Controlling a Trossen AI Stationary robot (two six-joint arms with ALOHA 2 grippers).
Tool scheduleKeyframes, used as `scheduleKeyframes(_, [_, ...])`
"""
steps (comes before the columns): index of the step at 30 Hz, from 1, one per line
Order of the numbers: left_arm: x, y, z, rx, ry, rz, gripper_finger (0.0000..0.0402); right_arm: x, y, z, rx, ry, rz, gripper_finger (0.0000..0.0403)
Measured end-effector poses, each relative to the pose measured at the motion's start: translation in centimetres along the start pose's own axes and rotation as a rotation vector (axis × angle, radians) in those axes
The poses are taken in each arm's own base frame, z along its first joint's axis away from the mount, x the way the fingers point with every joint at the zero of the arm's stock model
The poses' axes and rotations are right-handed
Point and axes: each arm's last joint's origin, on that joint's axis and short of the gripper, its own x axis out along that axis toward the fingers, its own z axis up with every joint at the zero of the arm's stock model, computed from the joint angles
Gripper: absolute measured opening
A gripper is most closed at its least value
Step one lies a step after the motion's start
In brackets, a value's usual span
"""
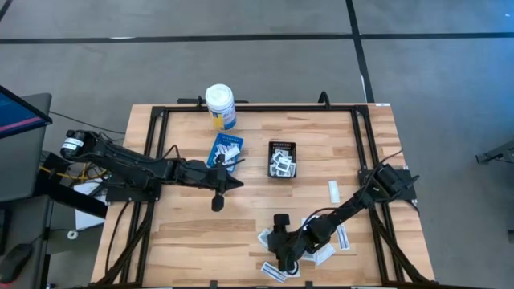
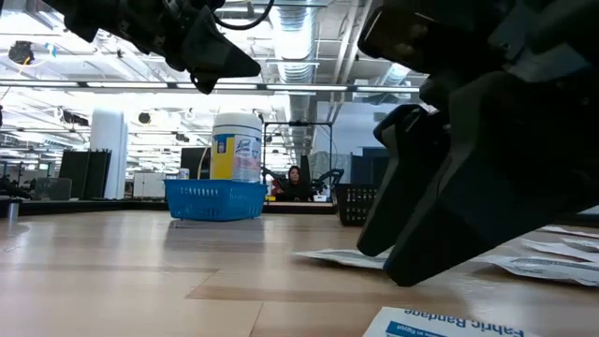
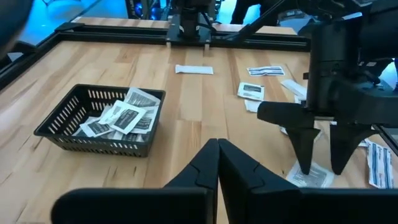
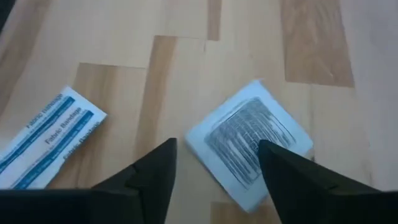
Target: Pick & Place First Aid Supplies
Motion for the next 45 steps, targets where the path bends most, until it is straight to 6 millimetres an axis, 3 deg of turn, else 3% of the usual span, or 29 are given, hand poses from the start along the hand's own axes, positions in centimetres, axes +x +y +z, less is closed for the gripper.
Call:
scheduleKeyframes(4, [0.0,0.0,0.0,0.0,0.003,0.0,0.0007,0.3,-0.8,0.4,0.017,-0.011,-0.011,0.0227])
scheduleKeyframes(9, [0.0,0.0,-0.1,0.001,0.009,0.001,0.0009,0.6,-1.6,0.6,0.026,0.001,-0.029,0.0202])
scheduleKeyframes(23, [0.0,0.0,-0.1,0.002,0.011,0.0,0.0009,0.8,-2.2,0.5,0.073,0.027,-0.031,0.0036])
scheduleKeyframes(27, [0.0,0.0,-0.2,0.003,0.018,0.001,0.0007,0.0,-2.3,1.0,0.077,0.014,-0.025,0.0014])
scheduleKeyframes(31, [0.0,0.0,-0.2,0.003,0.018,0.001,0.0009,-2.0,-3.0,1.7,0.068,-0.002,-0.113,0.0011])
scheduleKeyframes(39, [0.0,0.0,-0.2,0.004,0.024,0.001,0.0011,-7.2,-7.9,2.8,0.003,-0.012,-0.605,0.0019])
scheduleKeyframes(45, [0.0,0.0,-0.2,0.004,0.024,0.001,0.0011,-7.3,-13.5,3.6,0.109,0.1,-0.671,0.0029])
